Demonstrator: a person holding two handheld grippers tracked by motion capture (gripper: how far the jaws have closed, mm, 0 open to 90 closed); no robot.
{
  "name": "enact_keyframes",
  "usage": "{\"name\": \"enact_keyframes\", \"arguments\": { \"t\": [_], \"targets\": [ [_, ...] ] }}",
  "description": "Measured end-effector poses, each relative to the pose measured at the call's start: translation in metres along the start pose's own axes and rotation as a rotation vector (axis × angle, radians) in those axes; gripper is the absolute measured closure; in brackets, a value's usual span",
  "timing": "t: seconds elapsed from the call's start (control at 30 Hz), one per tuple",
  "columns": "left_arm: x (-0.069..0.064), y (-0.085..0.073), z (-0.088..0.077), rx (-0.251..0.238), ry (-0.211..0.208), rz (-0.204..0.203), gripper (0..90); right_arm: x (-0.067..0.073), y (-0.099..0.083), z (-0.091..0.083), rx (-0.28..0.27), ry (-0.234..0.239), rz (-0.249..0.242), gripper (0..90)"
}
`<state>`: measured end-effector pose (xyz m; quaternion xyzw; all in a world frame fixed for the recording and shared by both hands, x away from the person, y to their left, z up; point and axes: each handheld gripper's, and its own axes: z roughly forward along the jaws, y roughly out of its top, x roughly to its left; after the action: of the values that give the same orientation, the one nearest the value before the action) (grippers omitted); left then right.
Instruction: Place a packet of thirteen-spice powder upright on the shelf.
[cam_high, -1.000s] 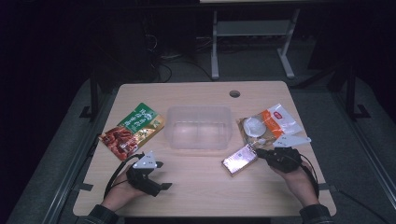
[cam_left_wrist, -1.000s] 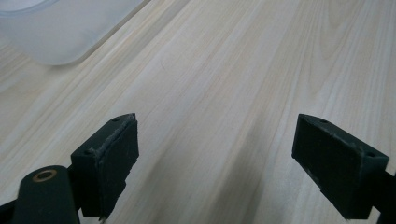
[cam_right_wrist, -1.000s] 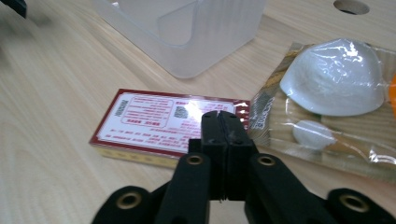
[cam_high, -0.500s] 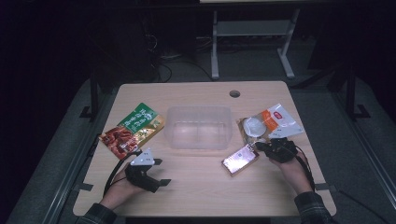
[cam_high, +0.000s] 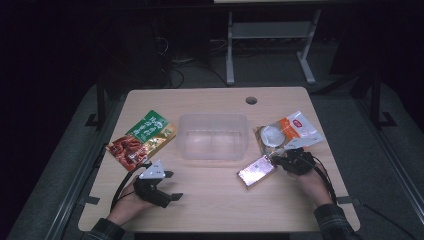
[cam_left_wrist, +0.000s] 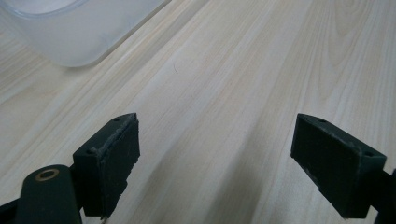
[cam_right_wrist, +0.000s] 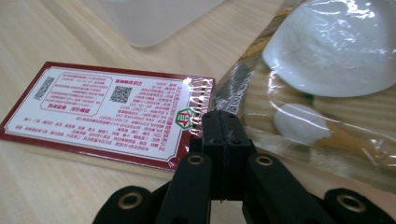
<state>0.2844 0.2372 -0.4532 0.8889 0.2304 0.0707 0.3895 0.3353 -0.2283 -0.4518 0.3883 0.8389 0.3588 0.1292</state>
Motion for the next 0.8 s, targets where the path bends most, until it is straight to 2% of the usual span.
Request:
{"name": "enact_keyframes", "arguments": {
  "t": [0.23,0.47,0.8],
  "targets": [
    [0.001,-0.001,-0.001,-0.001,0.002,-0.007,15.1,0.005,-0.003,-0.003,0.017,0.023,-0.009,89.9],
    [-0.001,-0.001,0.0,0.001,-0.004,-0.006,15.1,0.013,-0.006,-0.006,0.043,0.066,-0.016,89.9],
    [-0.001,-0.001,0.0,0.004,-0.007,-0.006,15.1,0.029,-0.002,-0.005,0.072,0.147,-0.068,89.9]
  ]
}}
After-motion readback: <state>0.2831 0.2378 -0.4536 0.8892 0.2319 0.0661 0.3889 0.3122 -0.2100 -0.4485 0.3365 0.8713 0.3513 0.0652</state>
